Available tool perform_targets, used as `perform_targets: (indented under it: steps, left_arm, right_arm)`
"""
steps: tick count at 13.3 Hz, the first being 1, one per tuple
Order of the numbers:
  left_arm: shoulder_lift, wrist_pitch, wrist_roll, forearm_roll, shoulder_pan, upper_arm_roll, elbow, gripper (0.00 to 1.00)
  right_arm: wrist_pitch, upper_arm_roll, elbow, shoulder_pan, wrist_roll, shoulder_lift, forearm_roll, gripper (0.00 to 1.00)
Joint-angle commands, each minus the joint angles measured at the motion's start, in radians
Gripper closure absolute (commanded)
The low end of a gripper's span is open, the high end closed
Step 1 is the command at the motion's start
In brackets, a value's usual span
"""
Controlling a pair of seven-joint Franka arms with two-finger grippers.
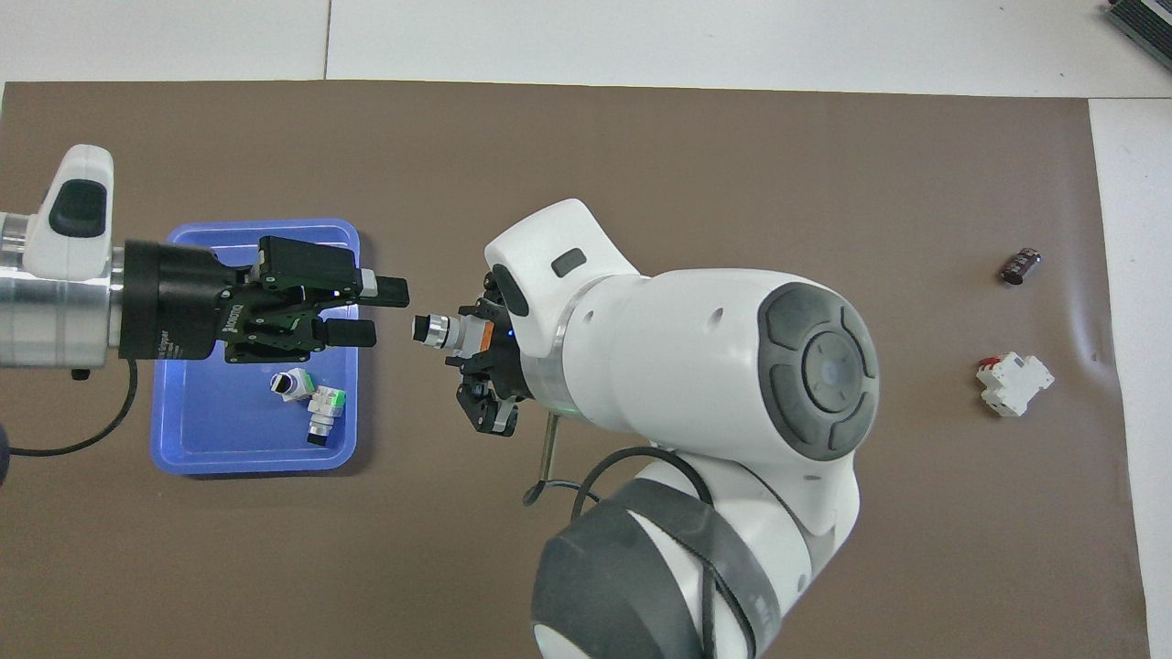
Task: Turn and place switch with both arms
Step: 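Close the left gripper on the switch held by the right gripper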
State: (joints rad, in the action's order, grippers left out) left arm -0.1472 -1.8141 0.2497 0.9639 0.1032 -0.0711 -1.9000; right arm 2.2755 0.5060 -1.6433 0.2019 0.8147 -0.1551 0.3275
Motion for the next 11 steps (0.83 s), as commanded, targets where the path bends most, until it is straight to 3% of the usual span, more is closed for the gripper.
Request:
perform_targets:
  steps: [1, 2, 6, 11]
  left_arm:
    - [-0.037, -0.044, 0.048, 0.018, 0.029, 0.010, -0.050, 0.25]
    - [-0.037, -0.045, 0.049, 0.018, 0.029, 0.010, -0.050, 0.25]
    - [-0.038, -0.031, 0.077, 0.019, 0.027, 0.010, -0.050, 0.49]
    - [-0.038, -0.048, 0.082, 0.018, 0.021, 0.011, -0.056, 0.50]
  right_arm:
    - [0.015, 0.003, -0.001, -0.001, -0.031, 0.002, -0.022, 1.00]
    - [0.016, 0.003, -0.001, -0.001, -0.032, 0.002, -0.022, 1.00]
    - [0.016, 0.003, -0.001, -0.001, -0.032, 0.000, -0.022, 1.00]
    - [0.018, 0.003, -0.001, -0.001, -0.032, 0.000, -0.022, 1.00]
